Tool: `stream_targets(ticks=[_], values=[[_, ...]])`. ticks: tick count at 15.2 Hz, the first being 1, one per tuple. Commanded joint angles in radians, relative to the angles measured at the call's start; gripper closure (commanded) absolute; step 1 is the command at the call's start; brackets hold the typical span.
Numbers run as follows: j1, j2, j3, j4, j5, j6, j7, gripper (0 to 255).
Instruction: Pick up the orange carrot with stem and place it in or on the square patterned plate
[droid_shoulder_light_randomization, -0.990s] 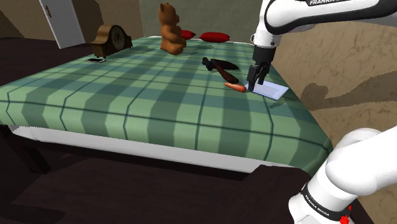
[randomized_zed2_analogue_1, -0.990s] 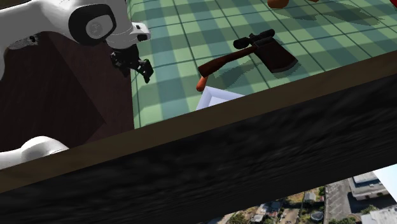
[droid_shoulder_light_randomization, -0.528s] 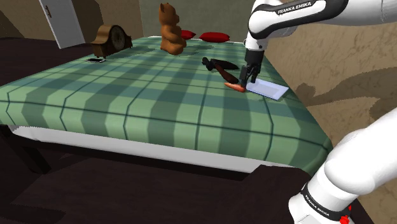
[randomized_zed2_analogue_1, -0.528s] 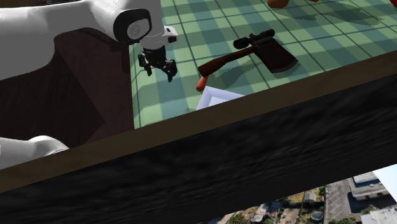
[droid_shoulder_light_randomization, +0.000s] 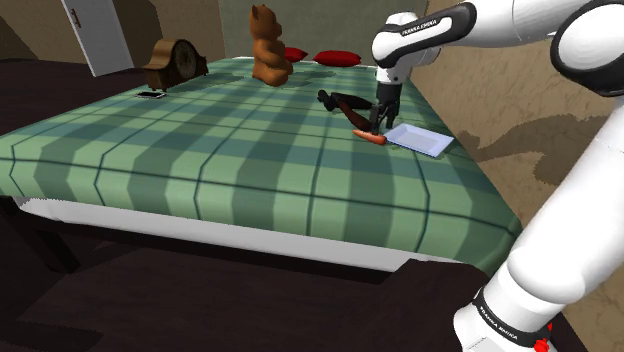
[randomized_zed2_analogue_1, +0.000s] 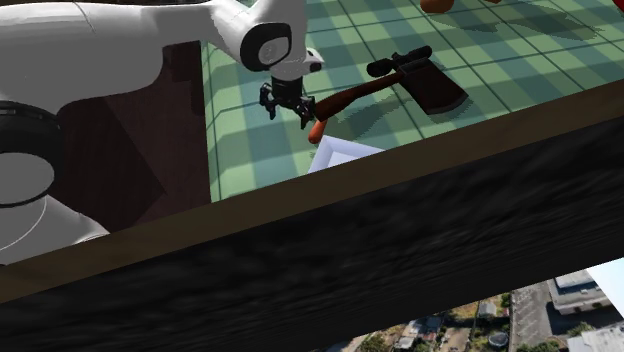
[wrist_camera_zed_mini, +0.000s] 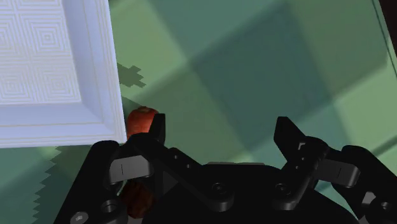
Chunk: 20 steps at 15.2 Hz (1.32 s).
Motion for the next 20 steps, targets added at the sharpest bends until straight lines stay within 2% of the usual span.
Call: stream_targets(ticks=[1, 7, 14, 20], values=[[-0.014, 0.086, -0.013, 0.081, 0.017, -0.005, -0.029, 0], [-0.066, 0.318, -0.031, 0.331, 0.068, -0.049, -0.092, 0], [-0.064, 0.326, -0.028, 0.247, 0.072, 0.043, -0.095, 0], [-0.064, 0.327, -0.028, 0.241, 0.072, 0.050, -0.095, 0]])
